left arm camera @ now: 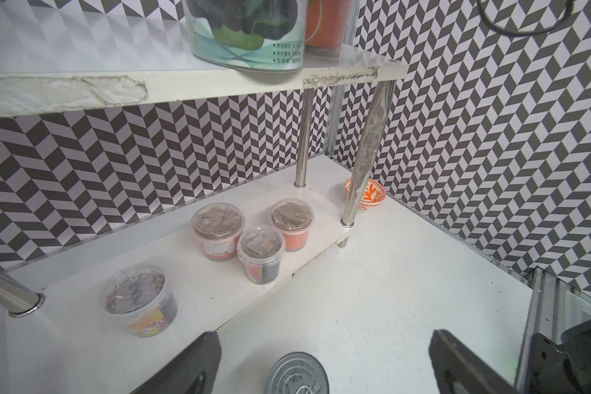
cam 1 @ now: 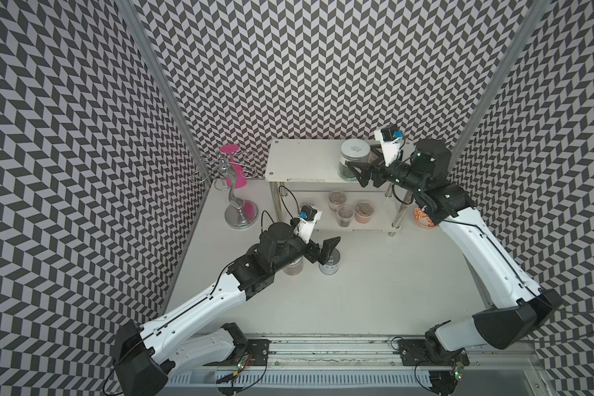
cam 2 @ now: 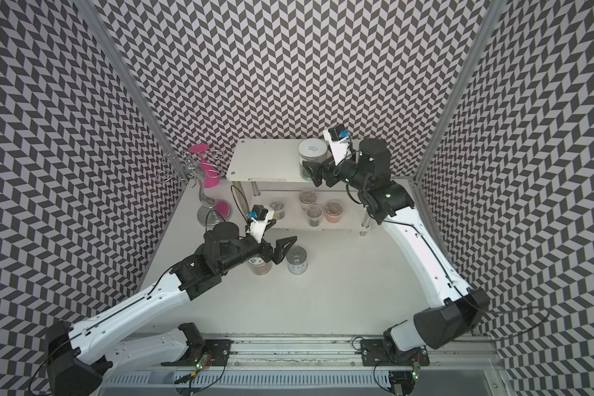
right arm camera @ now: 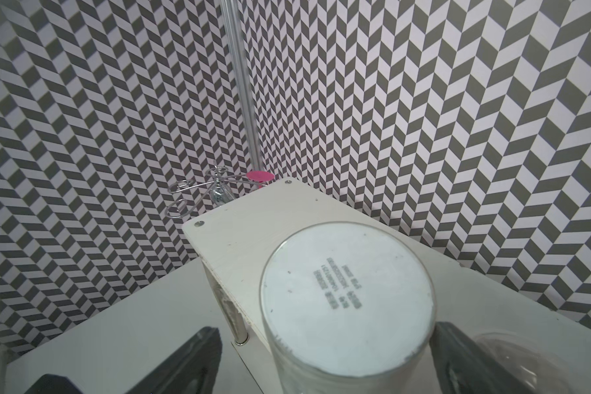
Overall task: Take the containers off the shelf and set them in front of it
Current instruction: 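Pick up a container from the shelf.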
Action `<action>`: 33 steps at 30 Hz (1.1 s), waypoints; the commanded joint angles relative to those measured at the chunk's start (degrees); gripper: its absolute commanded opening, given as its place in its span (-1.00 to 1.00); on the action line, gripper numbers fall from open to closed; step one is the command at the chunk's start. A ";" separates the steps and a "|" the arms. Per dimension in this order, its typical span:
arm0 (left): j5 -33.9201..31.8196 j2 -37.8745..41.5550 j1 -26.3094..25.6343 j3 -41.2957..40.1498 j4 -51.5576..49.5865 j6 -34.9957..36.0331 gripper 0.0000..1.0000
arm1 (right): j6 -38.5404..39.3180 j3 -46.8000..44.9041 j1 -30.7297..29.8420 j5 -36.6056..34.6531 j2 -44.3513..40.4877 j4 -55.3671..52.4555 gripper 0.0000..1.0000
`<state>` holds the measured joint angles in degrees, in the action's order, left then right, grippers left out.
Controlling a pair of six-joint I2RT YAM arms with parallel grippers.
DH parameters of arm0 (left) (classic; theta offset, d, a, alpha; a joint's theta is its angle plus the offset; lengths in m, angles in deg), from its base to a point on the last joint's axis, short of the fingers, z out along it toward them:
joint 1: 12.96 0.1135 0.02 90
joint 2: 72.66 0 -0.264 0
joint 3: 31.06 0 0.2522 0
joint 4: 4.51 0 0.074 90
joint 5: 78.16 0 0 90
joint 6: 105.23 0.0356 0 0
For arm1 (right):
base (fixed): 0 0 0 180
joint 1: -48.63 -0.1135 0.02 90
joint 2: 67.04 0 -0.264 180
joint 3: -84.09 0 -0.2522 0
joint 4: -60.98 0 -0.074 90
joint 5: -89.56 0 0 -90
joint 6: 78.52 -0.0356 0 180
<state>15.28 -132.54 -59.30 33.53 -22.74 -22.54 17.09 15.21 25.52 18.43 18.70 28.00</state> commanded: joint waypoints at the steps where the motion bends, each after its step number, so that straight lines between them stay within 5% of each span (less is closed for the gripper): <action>1: 2.69 1.29 0.21 2.45 -1.12 0.82 1.00 | 1.11 2.78 -1.27 -5.05 2.27 0.53 0.99; 11: 2.55 1.50 0.97 2.10 -0.67 0.65 1.00 | -0.15 5.39 -1.93 -9.52 6.15 3.39 0.99; 20: 2.31 1.29 1.36 1.74 -0.52 0.91 1.00 | 0.99 6.03 -2.35 -5.85 6.01 2.29 0.64; 33: 4.05 0.46 4.03 0.94 -0.22 1.68 1.00 | 2.39 -1.82 -4.41 2.80 -4.50 5.74 0.53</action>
<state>17.97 -132.19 -56.20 34.25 -23.46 -21.88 18.14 14.67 22.35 17.25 19.24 29.51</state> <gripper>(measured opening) 0.997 0.878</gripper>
